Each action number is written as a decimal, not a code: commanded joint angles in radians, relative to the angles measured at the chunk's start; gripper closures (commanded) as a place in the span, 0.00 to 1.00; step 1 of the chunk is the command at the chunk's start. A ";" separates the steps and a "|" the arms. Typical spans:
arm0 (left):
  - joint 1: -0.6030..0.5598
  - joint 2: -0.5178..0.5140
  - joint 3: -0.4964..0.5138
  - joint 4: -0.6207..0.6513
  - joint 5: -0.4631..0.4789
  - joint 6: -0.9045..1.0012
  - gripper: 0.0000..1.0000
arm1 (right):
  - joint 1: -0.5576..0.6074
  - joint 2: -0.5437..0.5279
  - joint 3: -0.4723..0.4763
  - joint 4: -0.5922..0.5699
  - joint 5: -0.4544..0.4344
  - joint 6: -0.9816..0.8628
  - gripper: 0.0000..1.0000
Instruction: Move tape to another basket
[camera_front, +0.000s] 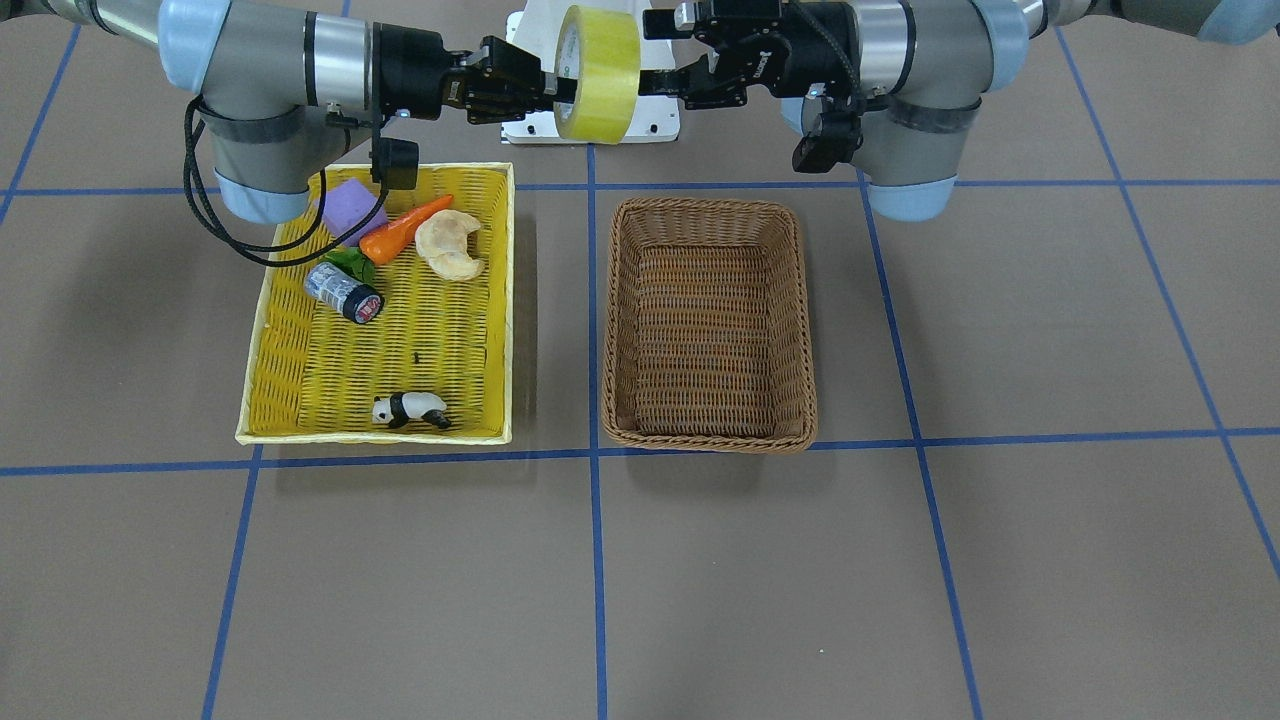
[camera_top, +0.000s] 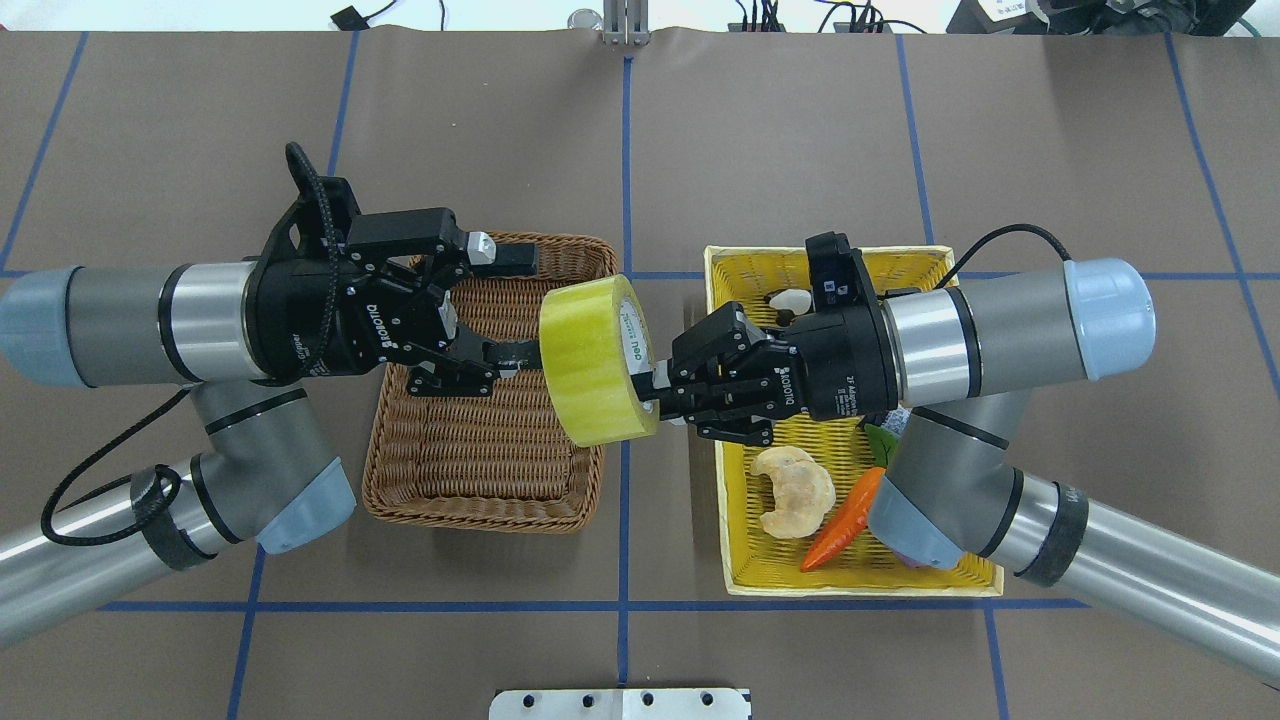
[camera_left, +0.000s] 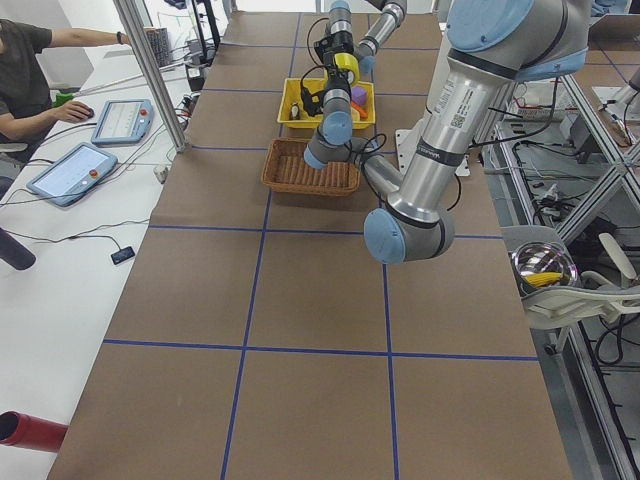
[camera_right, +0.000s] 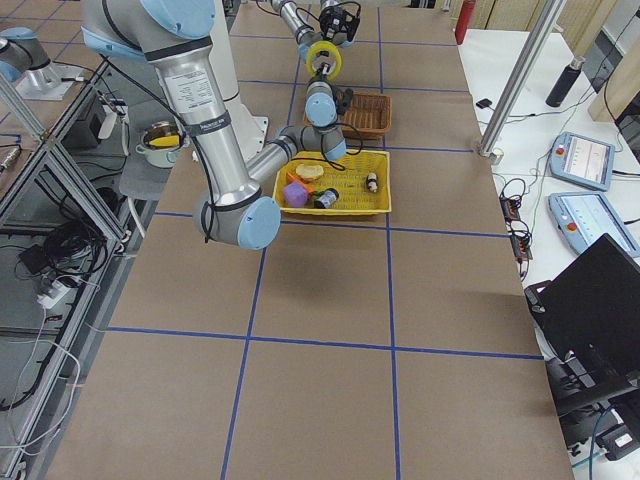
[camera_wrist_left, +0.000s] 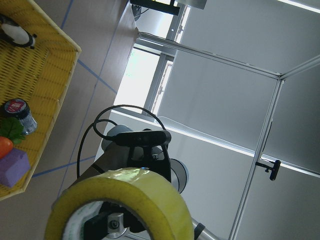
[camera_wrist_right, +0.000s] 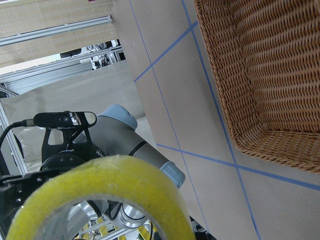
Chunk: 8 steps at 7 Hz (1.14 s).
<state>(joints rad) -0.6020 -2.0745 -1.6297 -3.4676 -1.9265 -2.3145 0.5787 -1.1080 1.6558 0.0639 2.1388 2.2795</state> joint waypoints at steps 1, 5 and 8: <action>0.025 -0.012 0.001 -0.004 0.006 0.004 0.07 | -0.002 0.008 -0.011 0.024 -0.019 0.034 1.00; 0.040 -0.019 -0.004 -0.007 0.020 0.006 0.79 | -0.017 0.011 -0.015 0.031 -0.023 0.034 1.00; 0.071 -0.012 -0.001 -0.019 0.104 0.003 1.00 | -0.017 0.023 -0.007 0.033 -0.046 0.034 0.00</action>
<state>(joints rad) -0.5377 -2.0898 -1.6306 -3.4854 -1.8389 -2.3110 0.5622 -1.0867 1.6440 0.0959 2.0973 2.3147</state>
